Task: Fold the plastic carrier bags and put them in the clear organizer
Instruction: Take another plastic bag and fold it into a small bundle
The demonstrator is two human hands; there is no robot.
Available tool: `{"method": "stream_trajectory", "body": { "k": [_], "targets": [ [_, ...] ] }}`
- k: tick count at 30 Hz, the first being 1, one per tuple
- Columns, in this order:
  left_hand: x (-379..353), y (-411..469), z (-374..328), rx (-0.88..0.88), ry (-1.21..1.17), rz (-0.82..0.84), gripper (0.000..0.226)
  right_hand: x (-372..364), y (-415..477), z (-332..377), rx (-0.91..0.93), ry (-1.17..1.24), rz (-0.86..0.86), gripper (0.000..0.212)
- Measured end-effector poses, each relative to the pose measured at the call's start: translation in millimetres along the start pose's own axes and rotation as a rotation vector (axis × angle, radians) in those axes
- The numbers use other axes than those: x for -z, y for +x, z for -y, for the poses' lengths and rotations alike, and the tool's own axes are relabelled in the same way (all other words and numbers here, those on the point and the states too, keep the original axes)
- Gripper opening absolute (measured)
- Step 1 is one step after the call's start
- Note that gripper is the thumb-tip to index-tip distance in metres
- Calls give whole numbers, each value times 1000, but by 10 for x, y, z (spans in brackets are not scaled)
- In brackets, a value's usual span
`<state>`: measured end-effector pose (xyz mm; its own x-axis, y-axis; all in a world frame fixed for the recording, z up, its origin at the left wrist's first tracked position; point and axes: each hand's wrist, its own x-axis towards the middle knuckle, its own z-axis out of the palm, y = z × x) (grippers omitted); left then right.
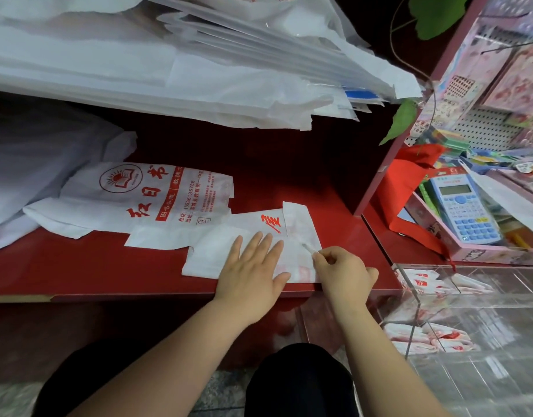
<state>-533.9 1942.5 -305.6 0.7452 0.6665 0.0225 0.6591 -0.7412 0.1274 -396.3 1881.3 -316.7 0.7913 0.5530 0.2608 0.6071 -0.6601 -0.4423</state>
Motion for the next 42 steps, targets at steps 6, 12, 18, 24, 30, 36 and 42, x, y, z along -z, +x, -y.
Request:
{"method": "stream_trajectory", "body": {
  "k": [6,12,18,24,30,36,42],
  "targets": [
    [-33,-99,-10,35,41,43,61,61,2,22,29,11,-90,45],
    [-84,-144,18,14,53,-1,67,-87,-135,-183,855,47,-42,36],
    [-83,-332,152,14,0,11,76,-21,-96,-293,802,-31,71,68],
    [25,-575,487,-50,-201,-303,68,67,-173,-442,820,-33,93,69],
    [533,145,466,78,-622,-147,27,102,-191,-680,815,2,-6,37],
    [493,949,16,30,-536,262,35,91,-190,-763,801,50,-10,39],
    [480,1196,-217,62,-608,476,27,43,-168,-822,799,60,29,45]
  ]
}}
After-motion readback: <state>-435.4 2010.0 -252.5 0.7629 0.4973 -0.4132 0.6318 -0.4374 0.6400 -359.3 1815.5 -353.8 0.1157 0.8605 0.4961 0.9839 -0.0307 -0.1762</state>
